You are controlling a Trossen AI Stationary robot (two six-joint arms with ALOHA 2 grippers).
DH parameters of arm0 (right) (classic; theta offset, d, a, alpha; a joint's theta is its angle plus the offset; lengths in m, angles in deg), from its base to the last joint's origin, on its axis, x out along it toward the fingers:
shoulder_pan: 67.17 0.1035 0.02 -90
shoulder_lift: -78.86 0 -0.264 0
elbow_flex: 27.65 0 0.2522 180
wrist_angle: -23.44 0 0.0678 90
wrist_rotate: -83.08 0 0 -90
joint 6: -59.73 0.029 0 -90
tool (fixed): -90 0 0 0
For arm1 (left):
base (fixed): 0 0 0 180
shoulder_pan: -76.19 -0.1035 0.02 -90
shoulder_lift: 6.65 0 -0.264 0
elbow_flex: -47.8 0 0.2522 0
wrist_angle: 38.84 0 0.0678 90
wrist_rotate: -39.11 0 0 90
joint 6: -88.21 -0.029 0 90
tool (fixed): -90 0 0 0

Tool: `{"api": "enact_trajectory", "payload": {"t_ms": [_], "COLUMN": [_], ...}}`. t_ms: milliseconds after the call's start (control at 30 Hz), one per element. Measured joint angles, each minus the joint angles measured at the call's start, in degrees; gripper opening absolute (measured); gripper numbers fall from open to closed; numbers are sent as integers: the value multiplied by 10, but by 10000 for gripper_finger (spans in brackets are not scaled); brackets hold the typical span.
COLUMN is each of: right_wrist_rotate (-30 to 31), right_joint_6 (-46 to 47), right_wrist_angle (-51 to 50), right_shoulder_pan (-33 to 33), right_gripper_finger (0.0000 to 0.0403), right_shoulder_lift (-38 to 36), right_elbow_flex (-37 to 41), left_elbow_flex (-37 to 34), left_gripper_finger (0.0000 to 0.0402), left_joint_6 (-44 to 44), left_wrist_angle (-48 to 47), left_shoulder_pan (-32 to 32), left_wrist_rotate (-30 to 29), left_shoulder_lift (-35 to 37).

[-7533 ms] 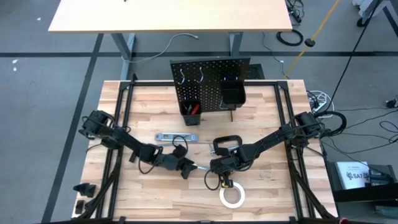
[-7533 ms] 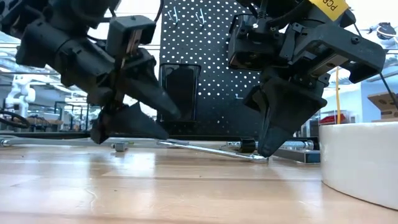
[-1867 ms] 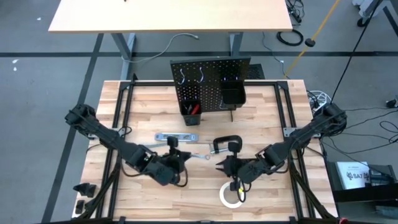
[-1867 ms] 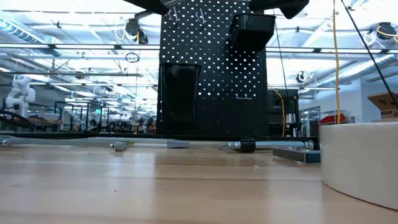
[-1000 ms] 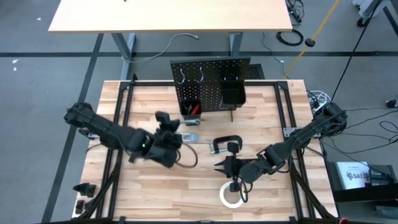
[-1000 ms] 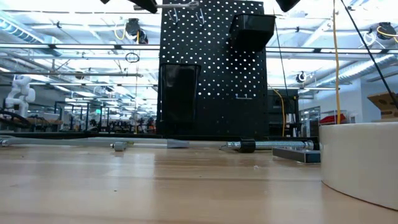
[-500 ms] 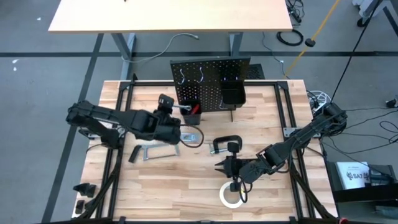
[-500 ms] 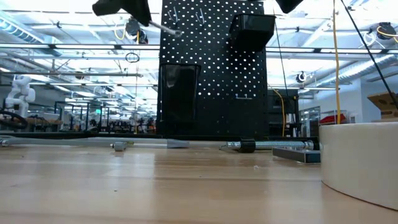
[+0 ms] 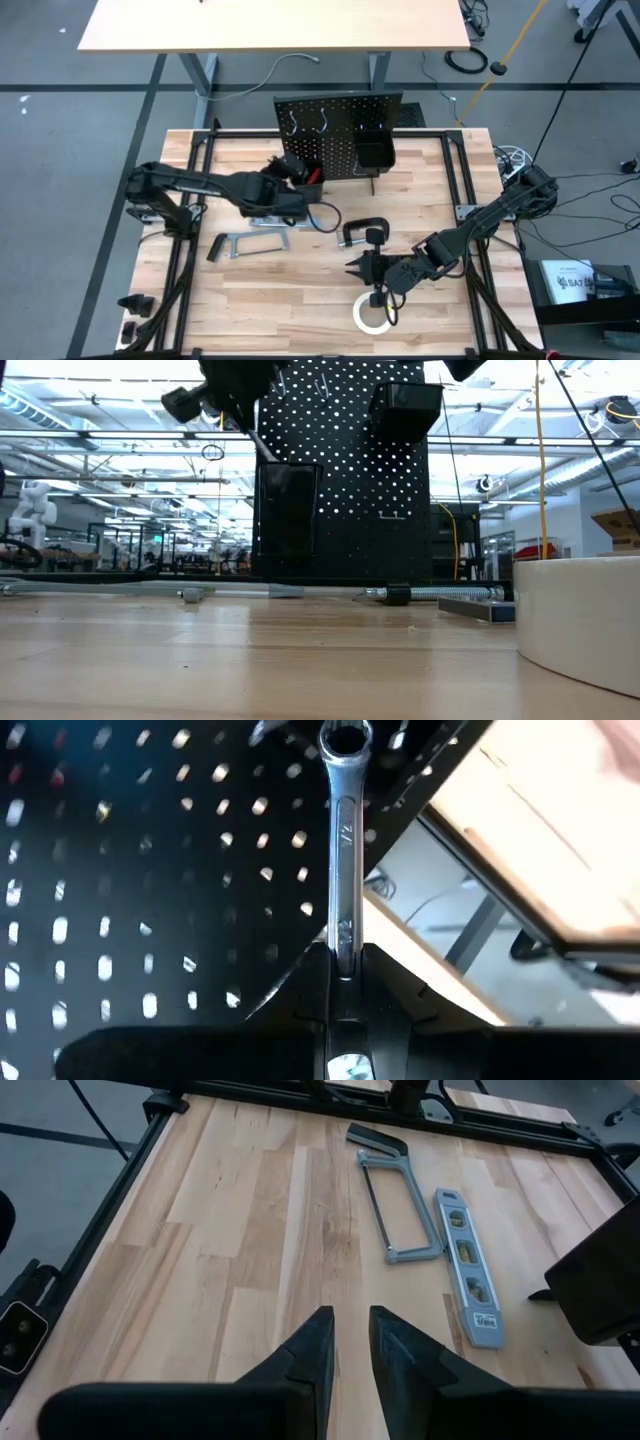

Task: Hang tools onto peg board
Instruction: Put the wrench into the bottom black bin on the pegboard

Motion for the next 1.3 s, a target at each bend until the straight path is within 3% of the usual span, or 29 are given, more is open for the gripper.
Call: {"api": "enact_trajectory", "payload": {"t_ms": [300, 567, 667, 1000, 1300], "right_wrist_rotate": [0, 0, 0, 0, 0], "right_joint_6": [-6, -13, -13, -13, -9], "right_wrist_angle": [-8, -8, -8, -11, -35], "right_shoulder_pan": [0, 0, 0, 0, 0], "right_gripper_finger": [59, 59, 59, 59, 59], "right_shoulder_lift": [0, 0, 0, 0, 0], "right_elbow_flex": [0, 0, 0, 0, 0], "left_elbow_flex": [0, 0, 0, 0, 0], "left_gripper_finger": [33, 33, 52, 68, 70], "left_joint_6": [-59, -72, -72, -70, -102], "left_wrist_angle": [2, 2, 9, 98, 64], "left_shoulder_pan": [-2, -2, 0, 1, 2], "left_wrist_rotate": [-26, -29, -29, -51, -49], "left_shoulder_lift": [-53, -55, -55, -54, -53]}}
